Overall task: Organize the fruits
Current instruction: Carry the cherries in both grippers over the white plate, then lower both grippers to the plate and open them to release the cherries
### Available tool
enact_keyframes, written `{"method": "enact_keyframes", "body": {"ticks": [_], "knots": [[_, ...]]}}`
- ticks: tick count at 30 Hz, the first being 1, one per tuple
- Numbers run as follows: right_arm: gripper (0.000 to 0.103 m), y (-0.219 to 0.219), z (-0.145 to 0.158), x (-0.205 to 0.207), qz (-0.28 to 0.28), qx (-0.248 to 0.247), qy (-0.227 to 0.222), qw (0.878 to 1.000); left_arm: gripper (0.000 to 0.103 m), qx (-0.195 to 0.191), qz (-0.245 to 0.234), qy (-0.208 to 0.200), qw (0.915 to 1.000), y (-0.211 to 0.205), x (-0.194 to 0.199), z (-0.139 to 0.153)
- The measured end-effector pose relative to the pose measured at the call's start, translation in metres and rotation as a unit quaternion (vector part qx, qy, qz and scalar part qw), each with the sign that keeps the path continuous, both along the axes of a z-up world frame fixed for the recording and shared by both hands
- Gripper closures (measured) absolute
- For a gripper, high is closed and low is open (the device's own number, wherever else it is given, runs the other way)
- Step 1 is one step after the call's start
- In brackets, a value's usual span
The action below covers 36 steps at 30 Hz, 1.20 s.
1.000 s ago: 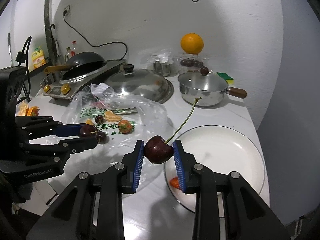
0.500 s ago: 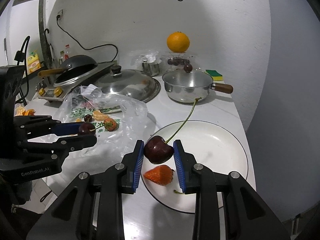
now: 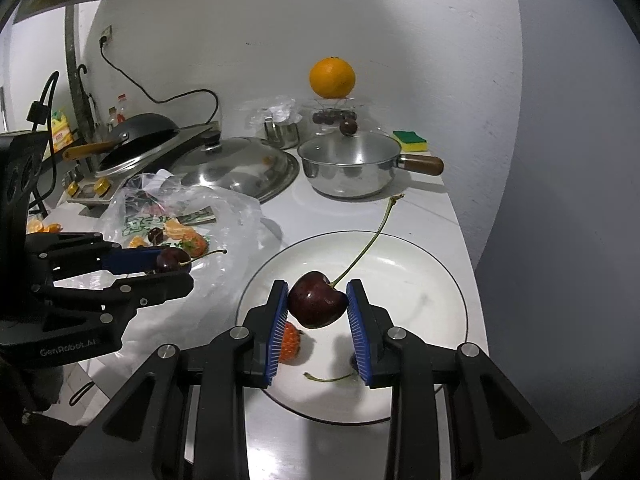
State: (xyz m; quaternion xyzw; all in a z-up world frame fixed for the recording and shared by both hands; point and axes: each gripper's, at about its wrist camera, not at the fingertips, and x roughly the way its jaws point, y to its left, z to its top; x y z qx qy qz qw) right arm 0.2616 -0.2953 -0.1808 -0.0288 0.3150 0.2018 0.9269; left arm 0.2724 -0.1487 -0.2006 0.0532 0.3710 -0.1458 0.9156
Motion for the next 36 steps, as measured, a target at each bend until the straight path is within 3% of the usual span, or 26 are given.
{"method": "enact_keyframes", "body": {"ticks": [28,36], "knots": [[0.071,-0.047,-0.026,0.024,-0.026,0.012,0.023,0.999,0.072,0.014,-0.016,0.019,0.9996,-0.047,0.037,-0.027],[0.071,-0.054,-0.033,0.028,-0.033,0.012,0.031,0.999,0.072,0.003,-0.023,0.025,0.9994,-0.053,0.043,-0.031]]}}
